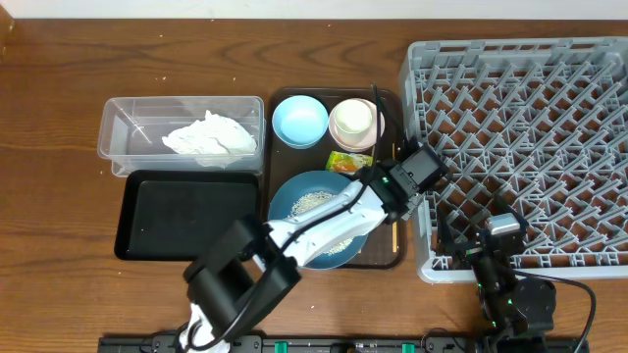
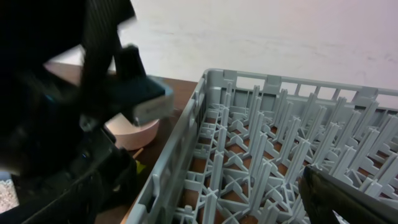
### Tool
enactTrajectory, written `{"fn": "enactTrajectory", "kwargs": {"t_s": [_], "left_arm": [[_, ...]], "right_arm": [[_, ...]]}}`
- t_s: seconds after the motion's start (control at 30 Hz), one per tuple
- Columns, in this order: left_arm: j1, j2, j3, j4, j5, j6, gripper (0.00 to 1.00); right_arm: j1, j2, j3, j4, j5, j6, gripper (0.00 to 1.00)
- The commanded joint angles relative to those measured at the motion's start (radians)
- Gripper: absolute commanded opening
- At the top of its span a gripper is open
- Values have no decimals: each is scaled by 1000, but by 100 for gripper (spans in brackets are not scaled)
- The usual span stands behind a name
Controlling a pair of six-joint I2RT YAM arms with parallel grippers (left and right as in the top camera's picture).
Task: Sort waste into correct bins and load items into the dishwasher rack
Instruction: 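Reach the left gripper to the yellow-green snack wrapper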
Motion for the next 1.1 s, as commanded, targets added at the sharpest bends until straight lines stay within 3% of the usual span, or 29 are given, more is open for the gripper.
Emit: {"fn": "enactTrajectory", "kwargs": {"t_s": [0.0, 1.07], "left_arm": [[9, 29, -1, 5, -97, 5, 54], [64, 99, -1, 56, -97, 9, 54]], "right_arm": [[8, -3, -2, -4, 6, -1, 99], [8, -3, -2, -4, 6, -1, 99]]}}
